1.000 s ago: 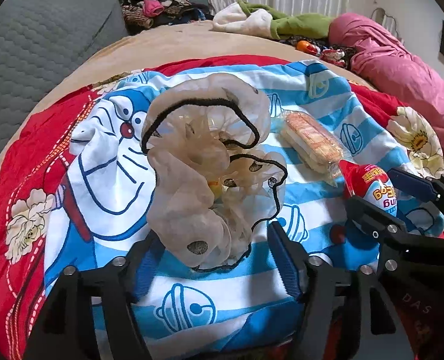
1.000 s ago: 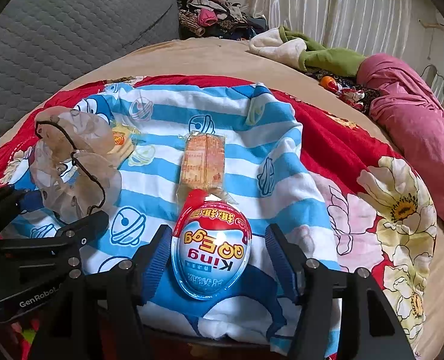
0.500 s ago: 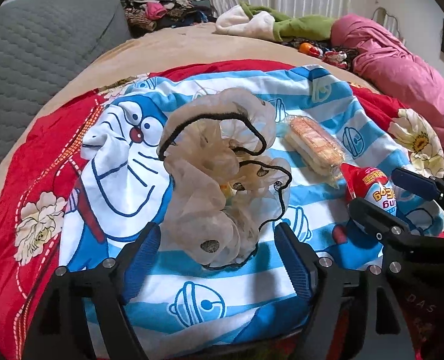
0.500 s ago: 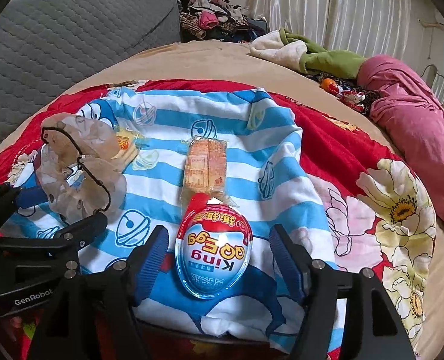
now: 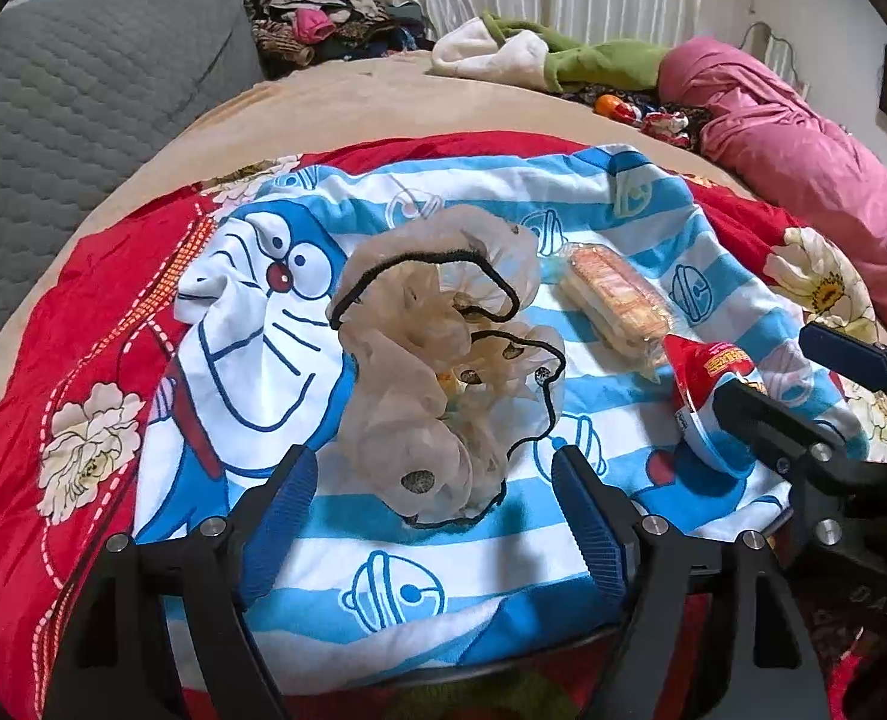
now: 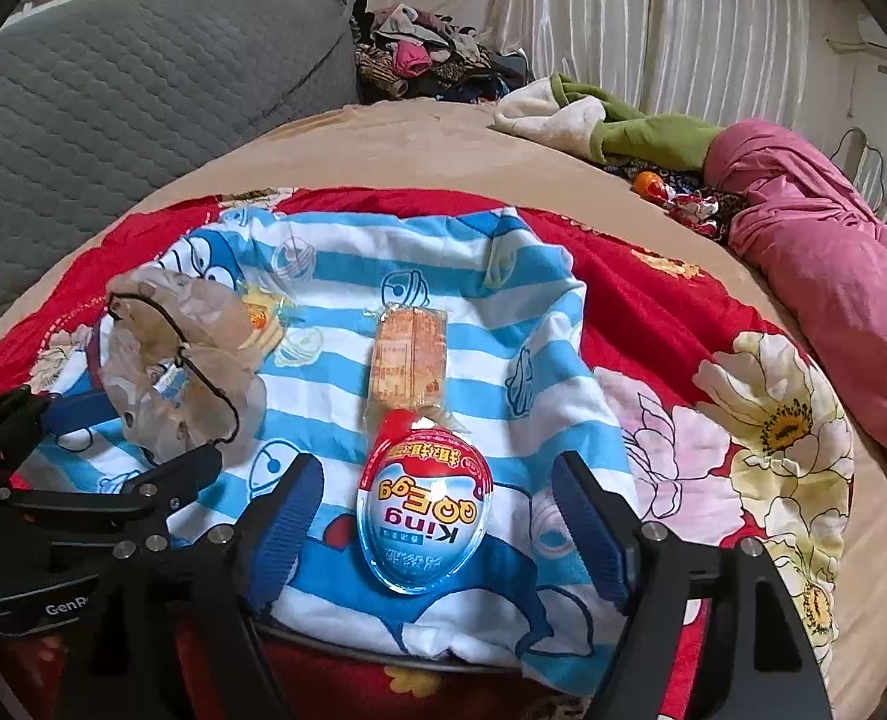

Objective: Organize objects
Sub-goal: 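Lower scrunchie into the tray and open left tool while right tool releases the egg, then withdraw both open tools back from the tray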

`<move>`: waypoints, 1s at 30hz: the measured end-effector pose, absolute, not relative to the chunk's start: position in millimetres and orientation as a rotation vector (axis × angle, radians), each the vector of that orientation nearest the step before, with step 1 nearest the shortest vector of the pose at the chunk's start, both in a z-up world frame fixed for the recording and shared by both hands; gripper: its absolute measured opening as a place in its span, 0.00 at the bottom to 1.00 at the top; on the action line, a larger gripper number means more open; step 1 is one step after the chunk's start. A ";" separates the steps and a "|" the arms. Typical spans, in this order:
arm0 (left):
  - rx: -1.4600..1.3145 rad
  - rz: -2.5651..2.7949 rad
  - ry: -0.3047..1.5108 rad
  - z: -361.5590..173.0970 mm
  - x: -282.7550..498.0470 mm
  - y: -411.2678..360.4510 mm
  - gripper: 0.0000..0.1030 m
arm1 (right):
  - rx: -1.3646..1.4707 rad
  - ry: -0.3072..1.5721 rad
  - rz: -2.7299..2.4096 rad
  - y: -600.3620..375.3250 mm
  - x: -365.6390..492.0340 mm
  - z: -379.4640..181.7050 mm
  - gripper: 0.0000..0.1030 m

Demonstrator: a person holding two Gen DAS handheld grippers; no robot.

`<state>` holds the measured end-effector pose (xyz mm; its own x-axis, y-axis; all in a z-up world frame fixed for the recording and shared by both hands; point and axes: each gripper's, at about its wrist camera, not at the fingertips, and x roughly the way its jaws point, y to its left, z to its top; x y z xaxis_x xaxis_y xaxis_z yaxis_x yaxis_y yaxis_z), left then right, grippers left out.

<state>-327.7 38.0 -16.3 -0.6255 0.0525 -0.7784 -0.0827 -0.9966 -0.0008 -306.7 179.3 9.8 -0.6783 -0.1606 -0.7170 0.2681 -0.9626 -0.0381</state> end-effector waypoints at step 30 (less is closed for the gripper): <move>-1.121 2.882 -0.046 34.3 -272.6 14.9 1.00 | 0.947 0.059 -2.712 202.3 -246.5 66.3 0.92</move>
<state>-272.6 14.9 34.3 -0.7363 0.0566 -0.6742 -0.0349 -0.9983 -0.0457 -246.5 202.3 66.3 -0.7508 -0.2369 -0.6165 0.2637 -0.9634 0.0491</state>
